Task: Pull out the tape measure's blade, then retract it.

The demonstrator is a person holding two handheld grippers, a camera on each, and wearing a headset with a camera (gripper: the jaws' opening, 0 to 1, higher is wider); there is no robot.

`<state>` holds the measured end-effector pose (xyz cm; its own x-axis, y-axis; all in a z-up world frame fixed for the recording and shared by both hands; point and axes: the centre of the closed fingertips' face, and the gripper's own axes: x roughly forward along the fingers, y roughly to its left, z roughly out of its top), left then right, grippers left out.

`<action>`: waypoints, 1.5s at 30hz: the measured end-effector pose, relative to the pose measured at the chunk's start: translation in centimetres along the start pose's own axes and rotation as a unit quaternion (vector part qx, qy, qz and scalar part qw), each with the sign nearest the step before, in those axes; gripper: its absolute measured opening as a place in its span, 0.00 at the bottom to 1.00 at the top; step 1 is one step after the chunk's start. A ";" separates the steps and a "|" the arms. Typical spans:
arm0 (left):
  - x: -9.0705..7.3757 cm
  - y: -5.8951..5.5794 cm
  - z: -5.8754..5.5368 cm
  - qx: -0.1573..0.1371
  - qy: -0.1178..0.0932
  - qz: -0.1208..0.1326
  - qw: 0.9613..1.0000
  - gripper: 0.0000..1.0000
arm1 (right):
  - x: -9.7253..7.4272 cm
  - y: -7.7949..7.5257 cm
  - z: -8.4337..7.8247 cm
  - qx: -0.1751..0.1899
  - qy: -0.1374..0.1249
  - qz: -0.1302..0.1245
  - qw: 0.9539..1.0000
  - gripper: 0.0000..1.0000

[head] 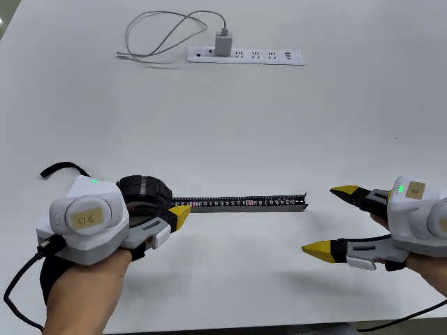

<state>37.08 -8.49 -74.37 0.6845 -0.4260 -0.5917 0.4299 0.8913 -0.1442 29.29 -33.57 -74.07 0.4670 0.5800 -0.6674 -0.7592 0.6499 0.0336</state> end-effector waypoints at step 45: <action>0.7 1.9 -0.4 -0.057 0.017 0.055 0.997 0.58 | 3.2 -3.2 -0.5 -0.113 0.087 0.092 0.985 0.28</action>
<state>38.07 -7.03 -75.39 0.7029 -0.3207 -0.6348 0.2818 0.9451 -0.1654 32.98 -34.04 -76.69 0.2419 0.5728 -0.7832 -0.9148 0.4038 0.0128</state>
